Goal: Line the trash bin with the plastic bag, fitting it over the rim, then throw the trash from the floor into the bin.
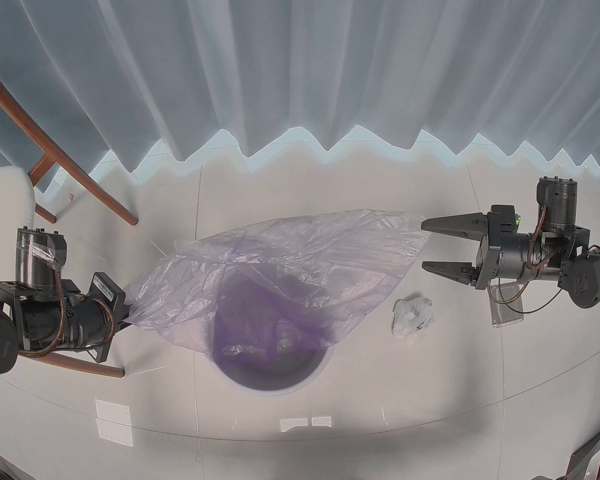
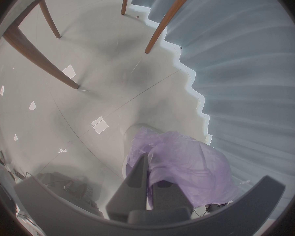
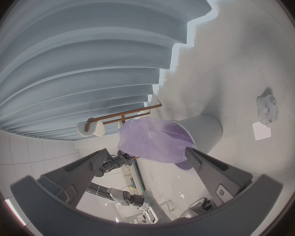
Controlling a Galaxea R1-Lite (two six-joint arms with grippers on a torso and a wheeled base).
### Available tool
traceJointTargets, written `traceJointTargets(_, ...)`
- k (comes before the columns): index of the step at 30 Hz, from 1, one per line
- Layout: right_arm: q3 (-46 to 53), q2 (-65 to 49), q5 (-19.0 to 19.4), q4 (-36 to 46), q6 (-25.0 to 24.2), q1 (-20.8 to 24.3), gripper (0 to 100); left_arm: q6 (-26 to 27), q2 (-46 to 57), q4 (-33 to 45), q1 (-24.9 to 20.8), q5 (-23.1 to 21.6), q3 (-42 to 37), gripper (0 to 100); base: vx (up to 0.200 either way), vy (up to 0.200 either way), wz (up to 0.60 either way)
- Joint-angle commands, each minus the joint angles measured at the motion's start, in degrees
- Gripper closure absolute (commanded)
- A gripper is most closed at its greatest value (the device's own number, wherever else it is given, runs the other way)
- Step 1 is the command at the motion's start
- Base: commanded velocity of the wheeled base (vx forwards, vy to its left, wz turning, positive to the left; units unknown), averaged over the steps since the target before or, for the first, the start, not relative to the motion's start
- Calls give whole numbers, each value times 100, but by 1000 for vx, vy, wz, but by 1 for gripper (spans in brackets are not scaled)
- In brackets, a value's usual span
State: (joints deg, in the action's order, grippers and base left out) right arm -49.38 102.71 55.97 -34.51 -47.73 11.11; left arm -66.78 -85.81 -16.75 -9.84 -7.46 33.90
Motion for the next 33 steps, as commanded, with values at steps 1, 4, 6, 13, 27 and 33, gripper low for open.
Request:
traceJointTargets(1, 87, -31, 204, -82, -17, -153, 0, -2, -15, -4, 17, -1, 11, 100, 0, 0, 0)
traceJointTargets(4, 131, -190, 222, -21, -220, 269, 0, -2, 38, -4, -185, 8, 2, 100, 0, 0, 0)
traceJointTargets(6, 166, -313, 213, 103, -395, 638, 0, -2, 64, -4, -387, 17, 2, 100, 0, 0, 0)
traceJointTargets(13, -669, -181, -2934, 1658, -1371, 2300, 0, 113, 319, -4, -985, 25, -86, 100, 0, 0, 0)
traceJointTargets(27, -3156, 1085, -4111, 1711, -2417, 3003, 0, 1826, 363, -232, -1108, 25, -727, 100, 0, 0, 0)
traceJointTargets(33, -4026, 1858, -4524, 1755, -2048, 3099, 0, 1835, 583, -294, -1152, 8, -745, 100, 0, 0, 0)
